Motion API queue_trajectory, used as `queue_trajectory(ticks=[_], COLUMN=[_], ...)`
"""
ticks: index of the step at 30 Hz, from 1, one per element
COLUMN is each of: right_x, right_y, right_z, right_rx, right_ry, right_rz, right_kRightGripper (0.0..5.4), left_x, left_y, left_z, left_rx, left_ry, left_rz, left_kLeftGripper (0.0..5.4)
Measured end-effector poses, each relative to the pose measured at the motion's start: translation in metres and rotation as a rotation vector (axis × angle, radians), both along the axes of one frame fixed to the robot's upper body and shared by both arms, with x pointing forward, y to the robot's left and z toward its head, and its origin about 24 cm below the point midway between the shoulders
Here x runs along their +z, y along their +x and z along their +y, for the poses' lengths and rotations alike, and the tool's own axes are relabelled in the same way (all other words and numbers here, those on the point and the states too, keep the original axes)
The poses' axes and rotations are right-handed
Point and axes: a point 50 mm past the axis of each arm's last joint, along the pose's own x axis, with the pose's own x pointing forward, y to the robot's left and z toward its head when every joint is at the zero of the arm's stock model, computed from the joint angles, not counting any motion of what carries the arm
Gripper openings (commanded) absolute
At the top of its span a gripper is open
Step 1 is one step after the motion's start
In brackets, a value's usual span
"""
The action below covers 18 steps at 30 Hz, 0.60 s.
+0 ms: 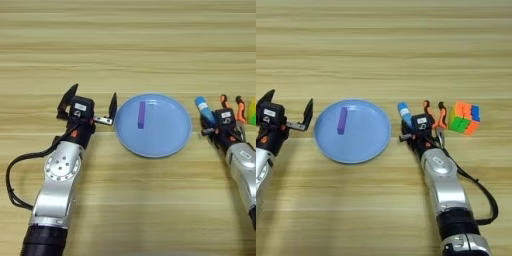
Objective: Move the objects on the table
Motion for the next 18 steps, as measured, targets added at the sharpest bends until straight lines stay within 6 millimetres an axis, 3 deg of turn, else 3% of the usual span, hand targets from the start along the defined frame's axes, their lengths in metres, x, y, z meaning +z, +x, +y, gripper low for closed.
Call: queue_trajectory(ticks=[12,18], right_x=[0.015,0.024], right_y=[0.0,-0.001], right_z=[0.0,0.002], right_rx=[0.013,0.044], right_ry=[0.029,0.045], right_rz=[-0.07,-0.115], right_kRightGripper=[1.43,1.43], left_x=[0.0,0.002], left_y=[0.001,0.0], left_z=[0.0,-0.004], left_rx=[0.008,-0.055], left_ry=[0.015,-0.089], left_rz=[-0.003,0.006], left_kLeftGripper=[5.4,5.4])
